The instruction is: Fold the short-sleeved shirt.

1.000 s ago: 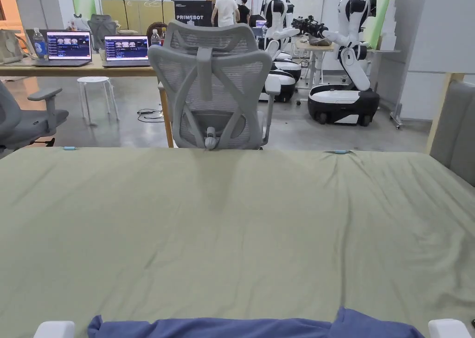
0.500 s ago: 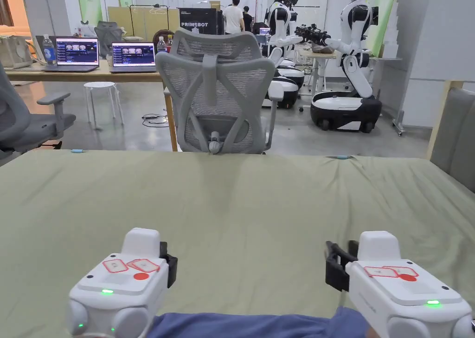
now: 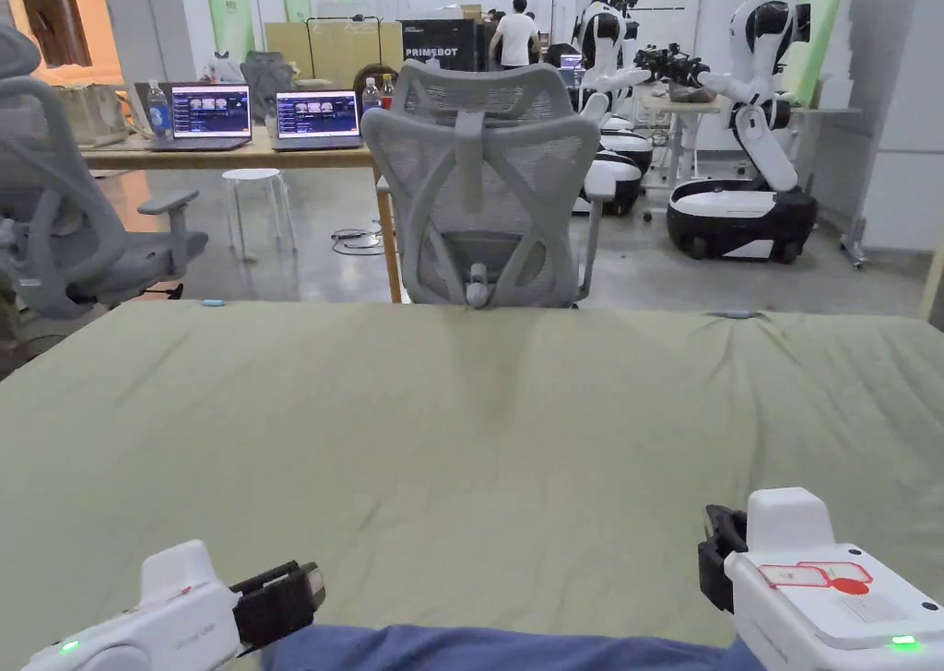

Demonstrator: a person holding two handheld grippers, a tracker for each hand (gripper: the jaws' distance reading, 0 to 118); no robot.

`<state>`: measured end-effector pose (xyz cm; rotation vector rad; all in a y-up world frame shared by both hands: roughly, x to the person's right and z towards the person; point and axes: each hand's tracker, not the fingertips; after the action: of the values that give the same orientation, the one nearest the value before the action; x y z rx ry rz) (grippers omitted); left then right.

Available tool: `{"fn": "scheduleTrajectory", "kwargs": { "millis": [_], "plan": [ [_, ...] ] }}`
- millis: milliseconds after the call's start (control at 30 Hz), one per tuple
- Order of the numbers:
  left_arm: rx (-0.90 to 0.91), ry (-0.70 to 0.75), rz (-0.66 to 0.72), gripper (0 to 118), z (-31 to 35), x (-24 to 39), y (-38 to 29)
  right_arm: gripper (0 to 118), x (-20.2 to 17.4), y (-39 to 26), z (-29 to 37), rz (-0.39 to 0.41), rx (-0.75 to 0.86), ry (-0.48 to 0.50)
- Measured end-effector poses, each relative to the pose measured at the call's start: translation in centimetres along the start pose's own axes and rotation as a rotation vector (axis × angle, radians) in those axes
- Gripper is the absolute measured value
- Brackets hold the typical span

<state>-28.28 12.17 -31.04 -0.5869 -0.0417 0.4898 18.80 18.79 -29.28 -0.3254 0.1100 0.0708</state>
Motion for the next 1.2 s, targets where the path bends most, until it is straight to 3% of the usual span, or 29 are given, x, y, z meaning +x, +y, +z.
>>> {"fn": "scheduleTrajectory", "kwargs": {
  "millis": [33, 133, 233, 300, 333, 367, 400, 433, 467, 500, 533, 667, 833, 900, 1000, 1100, 1200],
  "plan": [
    [-0.003, 0.022, 0.064, 107, -0.3, -1.6, -0.2, 0, -0.1, -0.1, -0.1, 0.001, -0.004, 0.001],
    [-0.123, -0.065, 0.332, 112, -1.7, -5.8, -1.9, 0, 0.0, -0.6, -0.6, -0.001, -0.018, 0.01],
    [-0.249, -0.273, 0.61, 111, -4.1, -6.7, -5.1, 0, -0.1, -0.7, -0.8, -0.004, -0.025, 0.014],
    [-0.209, -0.454, 0.695, 110, -5.4, -5.3, -7.0, 0, -0.1, -0.6, -0.6, -0.009, -0.027, 0.02],
    [-0.204, -0.466, 0.707, 105, -5.9, -4.4, -7.1, 0, -0.1, -0.6, -0.6, -0.01, -0.029, 0.02],
    [-0.166, -0.456, 0.707, 91, -7.6, -4.5, -7.4, 0, 0.0, -0.6, -0.6, -0.01, -0.029, 0.021],
    [-0.158, -0.444, 0.703, 64, -8.2, -4.1, -7.6, 0, 0.0, -0.6, -0.5, -0.008, -0.03, 0.021],
    [-0.163, -0.414, 0.702, 64, -8.7, -3.5, -7.5, 0, 0.1, -0.6, -0.4, -0.005, -0.032, 0.019],
    [-0.163, -0.327, 0.697, 51, -8.9, -3.1, -7.4, 0, 0.2, -0.7, -0.3, -0.004, -0.034, 0.017],
    [-0.157, -0.227, 0.64, 19, -9.2, -3.0, -7.0, 0, 0.4, -0.8, -0.2, -0.002, -0.037, 0.015],
    [-0.145, -0.178, 0.588, 12, -8.9, -2.9, -6.5, 0, 0.3, -0.8, -0.4, 0.001, -0.04, 0.016],
    [-0.064, -0.162, 0.391, 11, -6.2, -3.2, -3.6, 0, 0.9, -1.2, -0.2, -0.003, -0.05, 0.01],
    [0.039, 0.037, 0.048, 10, -2.1, -4.8, 2.3, 0, 0.8, -1.6, -0.4, -0.004, -0.068, 0.013],
    [0.056, 0.107, -0.184, 10, -0.9, -1.9, 2.7, 0, 0.7, -1.8, -0.4, -0.004, -0.071, 0.019],
    [0.077, 0.088, -0.462, 10, -0.1, 4.6, 1.8, 0, 0.5, -2.2, -0.7, -0.008, -0.073, 0.025],
    [0.065, 0.041, -0.748, 11, -0.7, 12.3, -1.5, 0, 0.3, -2.0, -0.4, -0.015, -0.075, 0.029],
    [-0.052, 0.007, -0.947, 10, -3.5, 18.0, -6.7, 0, 0.3, -2.3, 0.1, -0.016, -0.074, 0.032]
  ]
}}
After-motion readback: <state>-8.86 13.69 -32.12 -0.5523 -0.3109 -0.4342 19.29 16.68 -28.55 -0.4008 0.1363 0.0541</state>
